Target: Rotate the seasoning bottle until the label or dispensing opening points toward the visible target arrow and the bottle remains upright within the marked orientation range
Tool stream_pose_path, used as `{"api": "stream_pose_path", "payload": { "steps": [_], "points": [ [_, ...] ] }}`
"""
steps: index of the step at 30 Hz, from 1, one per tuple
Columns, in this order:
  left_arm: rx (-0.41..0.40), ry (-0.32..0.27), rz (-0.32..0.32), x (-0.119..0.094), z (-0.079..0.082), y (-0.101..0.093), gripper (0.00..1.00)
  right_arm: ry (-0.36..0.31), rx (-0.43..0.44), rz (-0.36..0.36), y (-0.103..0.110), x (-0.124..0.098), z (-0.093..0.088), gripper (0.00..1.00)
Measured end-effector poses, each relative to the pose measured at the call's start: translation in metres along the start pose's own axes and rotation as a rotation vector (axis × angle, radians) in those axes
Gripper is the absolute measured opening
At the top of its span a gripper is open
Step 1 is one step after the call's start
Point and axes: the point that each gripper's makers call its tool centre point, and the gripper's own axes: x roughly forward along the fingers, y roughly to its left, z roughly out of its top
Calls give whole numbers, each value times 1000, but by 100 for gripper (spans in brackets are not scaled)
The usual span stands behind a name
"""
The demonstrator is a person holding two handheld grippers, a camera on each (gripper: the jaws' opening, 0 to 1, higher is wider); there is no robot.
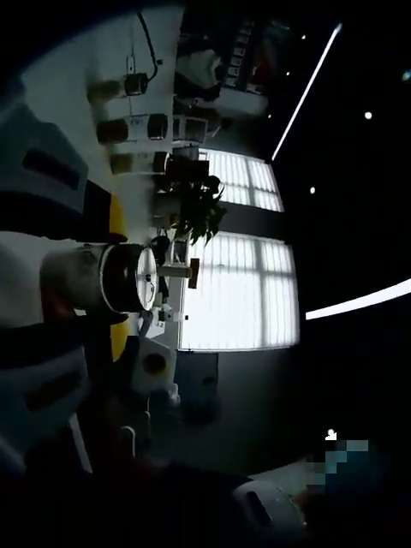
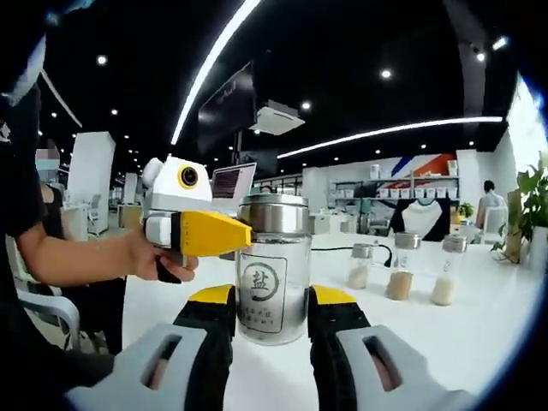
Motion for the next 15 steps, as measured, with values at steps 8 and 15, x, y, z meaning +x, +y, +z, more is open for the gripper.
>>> {"api": "stream_pose_path", "payload": {
  "steps": [8,15],
  "points": [
    [-99,-96,234,7,7,14,35,-6,2,-231,-14,2,5,31],
    [-62,-78,332,8,2,18,35,4,57,-282,-15,5,-1,31]
  ]
}}
